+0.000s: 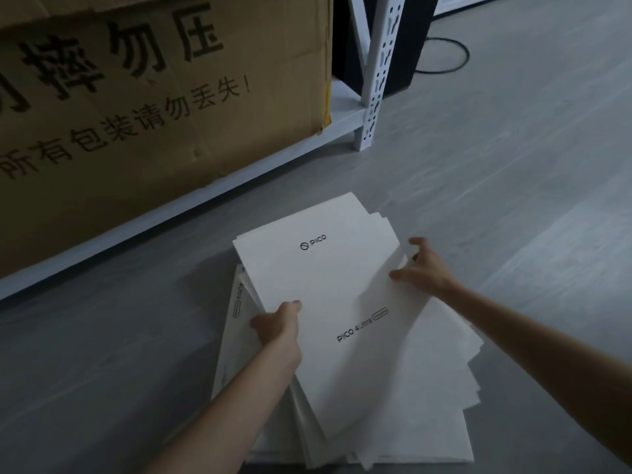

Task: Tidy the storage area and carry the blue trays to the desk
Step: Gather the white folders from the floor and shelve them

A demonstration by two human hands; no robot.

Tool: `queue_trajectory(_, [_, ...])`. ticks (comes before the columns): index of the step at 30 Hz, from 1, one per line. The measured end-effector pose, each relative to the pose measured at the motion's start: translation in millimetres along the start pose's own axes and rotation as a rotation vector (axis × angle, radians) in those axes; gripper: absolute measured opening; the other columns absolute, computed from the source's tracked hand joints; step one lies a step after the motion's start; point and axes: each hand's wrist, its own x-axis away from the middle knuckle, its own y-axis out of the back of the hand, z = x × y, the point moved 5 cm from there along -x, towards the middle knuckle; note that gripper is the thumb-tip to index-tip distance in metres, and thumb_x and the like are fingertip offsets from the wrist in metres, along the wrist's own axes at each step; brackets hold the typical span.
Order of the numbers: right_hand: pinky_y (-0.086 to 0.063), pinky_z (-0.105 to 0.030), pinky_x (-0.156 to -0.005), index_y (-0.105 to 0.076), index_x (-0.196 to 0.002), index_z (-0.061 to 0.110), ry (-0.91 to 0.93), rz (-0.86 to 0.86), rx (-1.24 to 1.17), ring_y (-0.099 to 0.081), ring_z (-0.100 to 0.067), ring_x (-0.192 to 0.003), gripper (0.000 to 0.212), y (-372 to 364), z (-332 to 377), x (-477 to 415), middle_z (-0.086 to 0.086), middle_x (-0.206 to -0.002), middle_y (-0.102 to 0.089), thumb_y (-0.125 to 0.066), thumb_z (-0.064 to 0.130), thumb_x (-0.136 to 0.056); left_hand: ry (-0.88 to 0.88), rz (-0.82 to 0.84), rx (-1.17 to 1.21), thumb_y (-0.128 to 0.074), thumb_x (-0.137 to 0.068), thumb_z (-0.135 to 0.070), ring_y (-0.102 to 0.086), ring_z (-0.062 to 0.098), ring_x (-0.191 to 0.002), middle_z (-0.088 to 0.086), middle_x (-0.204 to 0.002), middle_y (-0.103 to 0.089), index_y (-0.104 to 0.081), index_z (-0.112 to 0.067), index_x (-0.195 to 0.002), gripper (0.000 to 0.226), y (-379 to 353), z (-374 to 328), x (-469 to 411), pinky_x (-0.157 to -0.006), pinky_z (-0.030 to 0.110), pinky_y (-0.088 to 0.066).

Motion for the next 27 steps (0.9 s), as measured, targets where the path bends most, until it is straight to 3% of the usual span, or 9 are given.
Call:
queue_trajectory(2, [-0.050,-0.039,-0.093,-0.042,-0.143,0.010,-0.036,0.049,-0.056,-0.060,-0.029,-0.099,0.086,7.3,1.3,1.4,-0.012,-0.112,-0.057,-0.088,0.015,-0.071,0.051,0.019,0.054,-0.074,-0.077,-0.008,-0.068,0.034,-0.093,0.017,-0.098,-0.065,-0.057,0.005,-0.095,0.028,2.3,15.4,11.6,-0.085,0.047,-0.057])
queue_trajectory(5, [-0.060,-0.041,-0.080,-0.067,-0.108,0.007,-0.031,0.174,0.040,-0.071,-0.025,-0.081,0.070,-4.5,17.9,5.1,-0.014,-0.102,-0.073,-0.091,0.045,-0.054,0.107,-0.011,0.063,-0.072,-0.069,-0.016,-0.070,0.034,-0.085,0.015,-0.084,-0.069,-0.061,0.002,-0.075,0.023,16.3,54.8,24.2,-0.081,0.050,-0.059])
queue_trajectory(7, [-0.058,-0.045,-0.086,-0.065,-0.110,0.010,0.039,0.227,0.232,-0.069,-0.028,-0.096,0.083,-29.7,31.3,9.0,-0.014,-0.113,-0.068,-0.086,0.061,-0.049,0.169,-0.054,0.009,-0.068,-0.063,-0.027,-0.069,0.039,-0.092,0.022,-0.101,-0.071,-0.064,0.004,-0.098,0.047,31.8,81.8,24.6,-0.083,0.051,-0.059])
queue_trajectory(10, [-0.044,-0.042,-0.102,-0.051,-0.132,0.009,0.192,0.257,0.604,-0.047,-0.034,-0.126,0.095,-71.2,41.2,21.3,-0.013,-0.137,-0.047,-0.077,0.069,-0.063,0.308,-0.086,-0.070,-0.065,-0.084,-0.025,-0.062,0.041,-0.113,0.027,-0.126,-0.061,-0.055,0.010,-0.122,0.053,51.6,104.9,20.8,-0.092,0.043,-0.054])
queue_trajectory(14, [-0.044,-0.042,-0.096,-0.055,-0.126,0.008,0.198,0.178,0.705,-0.046,-0.034,-0.120,0.099,-70.9,34.7,16.0,-0.012,-0.129,-0.050,-0.069,0.081,-0.060,0.296,-0.051,-0.154,-0.053,-0.094,-0.025,-0.048,0.040,-0.133,0.024,-0.147,-0.046,-0.041,0.006,-0.142,0.058,45.7,97.3,13.0,-0.105,0.044,-0.045])
queue_trajectory(18, [-0.045,-0.040,-0.093,-0.054,-0.119,0.009,-0.021,0.124,0.564,-0.049,-0.037,-0.122,0.093,-43.1,-2.9,25.0,-0.014,-0.124,-0.062,-0.069,0.080,-0.061,0.176,-0.040,-0.258,-0.055,-0.091,-0.028,-0.047,0.040,-0.133,0.022,-0.148,-0.043,-0.037,-0.001,-0.145,0.063,23.7,78.1,12.0,-0.108,0.046,-0.043])
queue_trajectory(21, [-0.049,-0.038,-0.093,-0.058,-0.118,0.009,-0.227,0.082,0.371,-0.057,-0.035,-0.117,0.087,-20.6,-55.5,40.2,-0.014,-0.120,-0.065,-0.075,0.074,-0.062,0.019,-0.134,-0.416,-0.064,-0.082,-0.025,-0.051,0.041,-0.127,0.025,-0.143,-0.046,-0.049,-0.002,-0.132,0.057,6.6,49.5,11.6,-0.106,0.041,-0.044])
queue_trajectory(25, [-0.062,-0.036,-0.070,-0.071,-0.103,0.010,-0.402,0.100,-0.071,-0.072,-0.024,-0.079,0.057,0.5,-106.8,63.7,-0.006,-0.093,-0.075,-0.091,0.042,-0.061,-0.265,0.143,-0.585,-0.072,-0.075,-0.032,-0.062,0.034,-0.114,0.014,-0.129,-0.060,-0.054,-0.007,-0.118,0.052,-39.3,9.1,8.8,-0.098,0.037,-0.050])
queue_trajectory(27, [-0.052,-0.025,-0.055,-0.070,-0.089,0.015,-0.434,0.061,-0.115,-0.066,-0.016,-0.067,0.034,13.5,-117.0,69.1,-0.001,-0.080,-0.070,-0.090,0.033,-0.068,-0.360,0.233,-0.697,-0.072,-0.070,-0.039,-0.063,0.033,-0.110,0.007,-0.121,-0.064,-0.052,-0.015,-0.107,0.049,-50.7,-2.7,12.2,-0.101,0.042,-0.048])
